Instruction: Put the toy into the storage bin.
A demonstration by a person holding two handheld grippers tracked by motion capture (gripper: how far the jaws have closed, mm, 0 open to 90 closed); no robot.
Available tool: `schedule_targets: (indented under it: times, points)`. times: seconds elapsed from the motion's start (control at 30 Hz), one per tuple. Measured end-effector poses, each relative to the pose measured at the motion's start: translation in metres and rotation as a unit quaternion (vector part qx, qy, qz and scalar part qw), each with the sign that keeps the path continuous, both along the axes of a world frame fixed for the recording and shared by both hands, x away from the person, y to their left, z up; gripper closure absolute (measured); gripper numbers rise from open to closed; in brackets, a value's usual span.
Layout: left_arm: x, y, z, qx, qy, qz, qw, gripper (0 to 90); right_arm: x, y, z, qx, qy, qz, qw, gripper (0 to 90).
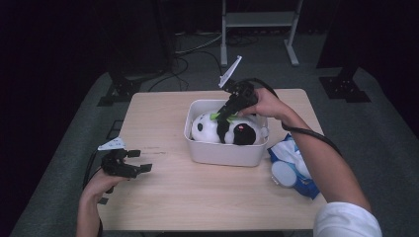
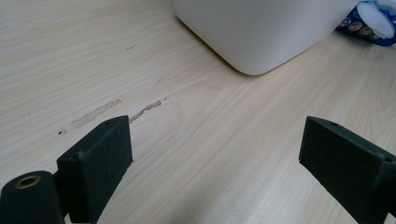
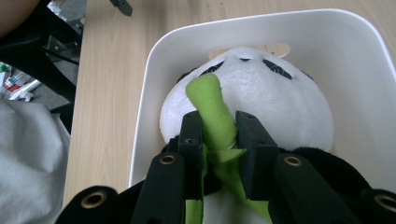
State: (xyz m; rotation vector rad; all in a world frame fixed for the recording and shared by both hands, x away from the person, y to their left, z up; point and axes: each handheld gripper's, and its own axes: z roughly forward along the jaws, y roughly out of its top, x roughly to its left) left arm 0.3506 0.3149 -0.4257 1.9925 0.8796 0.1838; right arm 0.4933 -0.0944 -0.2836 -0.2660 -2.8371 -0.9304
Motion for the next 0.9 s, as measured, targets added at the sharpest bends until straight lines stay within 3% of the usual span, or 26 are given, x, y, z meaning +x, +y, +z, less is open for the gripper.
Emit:
schedule_targets:
  times: [0.6,0.77,0.9]
  points:
    - [-0.001,-0.002,0.002,-0.001,-0.004,-0.003,1.0,8.4,-0.028,0.012,0.001,0.007,0.008,0.048,0.9988,72.4]
    - [-0.001,-0.002,0.002,-0.001,-0.003,-0.004,1.0,8.4,-0.028,0.013,0.001,0.004,0.004,0.044,0.999,72.4]
    - [0.0,-0.003,0.0,-0.001,0.0,-0.006,1.0,8.4,-0.018,0.004,0.0,0.008,0.005,0.023,0.9997,72.4]
